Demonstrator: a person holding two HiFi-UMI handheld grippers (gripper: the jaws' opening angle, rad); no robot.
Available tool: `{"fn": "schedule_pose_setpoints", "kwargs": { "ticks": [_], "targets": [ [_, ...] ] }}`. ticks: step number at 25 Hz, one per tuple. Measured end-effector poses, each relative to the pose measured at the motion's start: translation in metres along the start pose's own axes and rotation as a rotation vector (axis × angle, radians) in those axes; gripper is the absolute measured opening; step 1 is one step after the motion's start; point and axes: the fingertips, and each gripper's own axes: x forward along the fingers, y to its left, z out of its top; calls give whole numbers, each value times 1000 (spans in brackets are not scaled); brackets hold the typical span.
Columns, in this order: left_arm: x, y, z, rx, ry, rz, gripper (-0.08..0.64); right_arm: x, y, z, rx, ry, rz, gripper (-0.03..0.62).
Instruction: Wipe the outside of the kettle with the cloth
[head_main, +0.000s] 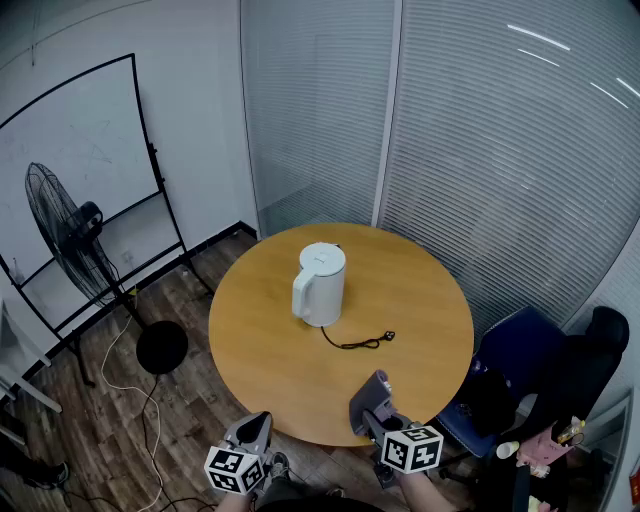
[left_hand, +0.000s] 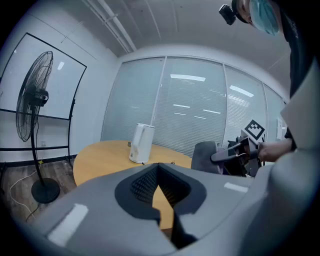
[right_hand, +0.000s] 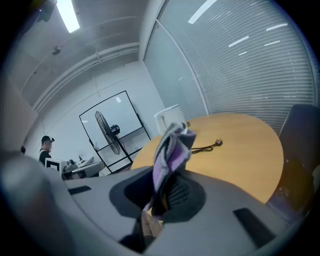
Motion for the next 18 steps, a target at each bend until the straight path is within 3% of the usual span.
{"fn": "schedule_pose_setpoints", "kwargs": {
  "ticks": [7, 12, 18],
  "targets": [
    [-12, -2, -1, -9, -7, 19, 10, -3, 7, 0, 4, -12, 24, 41],
    [-12, 4, 3, -2, -26, 35, 11, -1, 15, 5, 57, -39, 81, 41],
    [18, 17, 20, 38, -55, -34, 28, 12, 8, 17, 80, -71, 11, 41]
  ]
}}
